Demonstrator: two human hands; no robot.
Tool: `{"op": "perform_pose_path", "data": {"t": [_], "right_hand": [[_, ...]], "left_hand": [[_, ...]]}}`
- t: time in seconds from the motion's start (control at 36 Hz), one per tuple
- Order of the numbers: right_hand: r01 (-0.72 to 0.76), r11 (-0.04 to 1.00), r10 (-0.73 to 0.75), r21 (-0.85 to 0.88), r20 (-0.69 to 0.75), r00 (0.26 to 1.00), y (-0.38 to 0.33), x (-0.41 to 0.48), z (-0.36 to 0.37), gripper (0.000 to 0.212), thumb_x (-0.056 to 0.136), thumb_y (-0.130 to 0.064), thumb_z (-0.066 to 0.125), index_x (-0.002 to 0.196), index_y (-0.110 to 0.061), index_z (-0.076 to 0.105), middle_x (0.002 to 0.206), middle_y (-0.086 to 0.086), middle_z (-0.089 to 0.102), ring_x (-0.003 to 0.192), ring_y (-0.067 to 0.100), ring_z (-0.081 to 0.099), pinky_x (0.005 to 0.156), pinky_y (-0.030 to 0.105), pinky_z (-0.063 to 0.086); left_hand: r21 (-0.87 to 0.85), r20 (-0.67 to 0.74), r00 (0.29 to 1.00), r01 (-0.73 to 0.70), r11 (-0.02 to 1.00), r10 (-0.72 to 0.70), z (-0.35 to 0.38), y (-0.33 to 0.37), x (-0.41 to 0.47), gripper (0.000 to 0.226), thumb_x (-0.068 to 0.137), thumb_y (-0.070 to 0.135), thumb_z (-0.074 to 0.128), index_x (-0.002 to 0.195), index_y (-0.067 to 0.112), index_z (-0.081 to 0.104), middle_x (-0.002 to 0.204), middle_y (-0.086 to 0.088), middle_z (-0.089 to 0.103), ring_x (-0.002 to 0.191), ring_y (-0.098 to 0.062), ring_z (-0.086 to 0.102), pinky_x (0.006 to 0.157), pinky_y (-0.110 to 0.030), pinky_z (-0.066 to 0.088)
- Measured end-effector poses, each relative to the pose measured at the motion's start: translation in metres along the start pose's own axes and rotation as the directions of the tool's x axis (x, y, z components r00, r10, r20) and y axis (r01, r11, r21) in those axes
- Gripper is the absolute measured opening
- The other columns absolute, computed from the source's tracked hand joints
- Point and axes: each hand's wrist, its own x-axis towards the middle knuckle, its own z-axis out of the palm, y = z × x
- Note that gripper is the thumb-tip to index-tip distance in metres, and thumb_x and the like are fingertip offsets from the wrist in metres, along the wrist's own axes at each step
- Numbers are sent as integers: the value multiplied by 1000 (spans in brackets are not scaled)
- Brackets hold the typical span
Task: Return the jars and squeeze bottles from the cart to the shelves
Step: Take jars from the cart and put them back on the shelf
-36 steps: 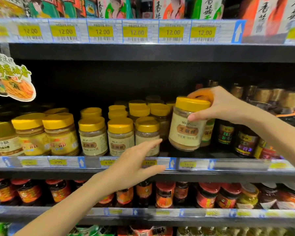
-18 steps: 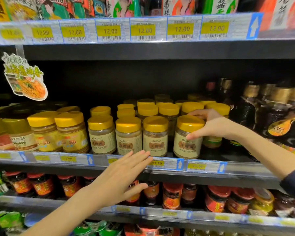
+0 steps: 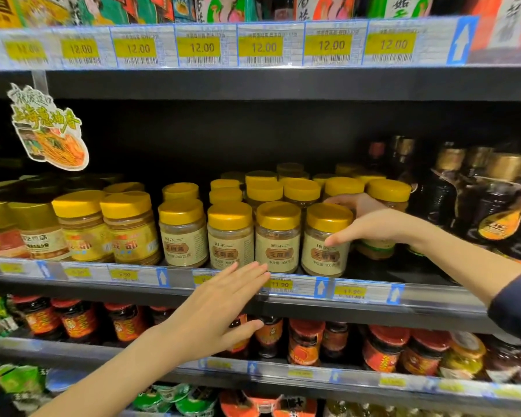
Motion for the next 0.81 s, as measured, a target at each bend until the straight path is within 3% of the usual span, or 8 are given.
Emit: {"op": "perform_pose_path", "data": {"t": [0.22,0.33,0.44,0.58,0.67,0.81], "right_hand": [[-27,998,31,-63,67,997,-7,-2,-3,90,65,-32,81,141,-30,33,143,-2,42,129,22,43,105,42,42],[-29,991,42,-130,95,995,-16,-9,-7,101,54,-49,79,141,-35,30,145,-4,39,130,21,42,106,42,40],[-15,981,26,-194,54,998,-23,-23,-10,94,64,-40,78,143,-27,28,145,-3,39,130,21,43,108,40,38],[-14,941,6,-339,-24,1000,-32,-55,-3,71,75,-25,75,136,-16,40,138,0,50,124,19,50,104,35,42],[-28,853,-19,-520,-86,996,-44,-83,12,78,78,-29,72,143,-14,30,145,5,42,130,19,42,108,32,36],[19,720,-1,-693,27,1000,-78,-118,61,76,87,-41,57,148,-26,14,156,-7,16,140,12,27,111,26,30]], "left_hand": [[-40,4,1000,8,999,-7,-2,2,-2,69,90,54,40,146,14,29,152,0,30,140,-12,26,112,-45,19],[-116,69,998,12,993,-4,-8,2,1,73,90,54,38,149,16,19,156,2,16,144,-9,10,115,-37,-1],[-162,119,993,1,987,18,-13,-1,2,70,92,50,31,150,22,4,157,9,-2,142,-1,-7,112,-20,-14],[-253,122,992,8,968,24,-23,-13,-9,65,97,41,40,150,22,7,155,11,3,138,4,-3,110,-13,-11],[-267,128,991,6,964,30,-28,-23,-23,64,96,38,44,150,22,12,156,9,9,143,-1,7,114,-16,0],[-237,217,976,54,970,-2,-37,-54,-66,65,96,41,42,150,24,10,157,10,9,144,-4,11,111,-13,2]]}}
